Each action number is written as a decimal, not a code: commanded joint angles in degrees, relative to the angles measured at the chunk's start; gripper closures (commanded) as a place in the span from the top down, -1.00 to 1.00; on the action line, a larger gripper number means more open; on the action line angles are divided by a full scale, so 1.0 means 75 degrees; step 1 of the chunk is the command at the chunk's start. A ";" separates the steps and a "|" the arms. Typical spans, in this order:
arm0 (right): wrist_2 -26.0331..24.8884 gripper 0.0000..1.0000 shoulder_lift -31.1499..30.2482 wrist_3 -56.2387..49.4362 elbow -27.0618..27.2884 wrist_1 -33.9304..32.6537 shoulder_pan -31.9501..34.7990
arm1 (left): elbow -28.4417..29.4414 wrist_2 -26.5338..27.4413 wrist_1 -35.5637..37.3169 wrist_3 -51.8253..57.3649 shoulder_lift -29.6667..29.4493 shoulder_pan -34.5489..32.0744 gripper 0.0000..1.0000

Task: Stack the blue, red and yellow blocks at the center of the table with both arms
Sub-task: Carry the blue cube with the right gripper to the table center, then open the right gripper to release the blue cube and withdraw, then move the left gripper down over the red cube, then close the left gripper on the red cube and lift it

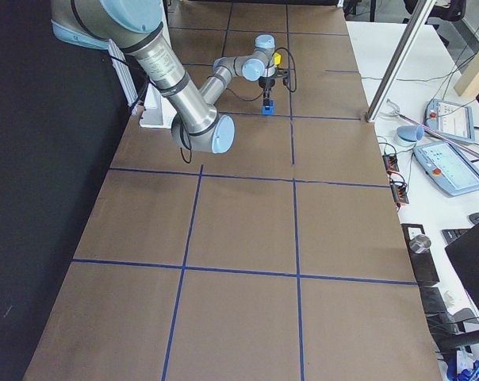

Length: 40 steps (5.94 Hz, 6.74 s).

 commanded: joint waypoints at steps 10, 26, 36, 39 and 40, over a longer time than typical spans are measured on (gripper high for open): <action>0.1259 1.00 -0.0127 -0.1096 0.0501 -0.0365 0.1368 | 0.0031 0.0000 -0.0692 -0.0009 0.0017 0.0481 1.00; 0.3927 1.00 -0.8331 -1.0186 0.3338 0.0125 0.7586 | 0.0682 0.1790 -0.3206 -0.3524 -0.1670 0.4785 1.00; 0.3939 1.00 -0.8331 -1.0187 0.2802 0.0707 0.7586 | -0.0251 0.2824 -0.3683 -0.5927 -0.0381 0.6485 1.00; 0.3939 1.00 -0.8331 -1.0186 0.2658 0.0957 0.7586 | -0.0274 0.2824 -0.3659 -0.5939 -0.0405 0.6508 -0.82; 0.3939 1.00 -0.8331 -1.0175 0.2658 0.0957 0.7586 | -0.0436 0.2812 -0.3659 -0.5962 -0.0405 0.6497 -0.85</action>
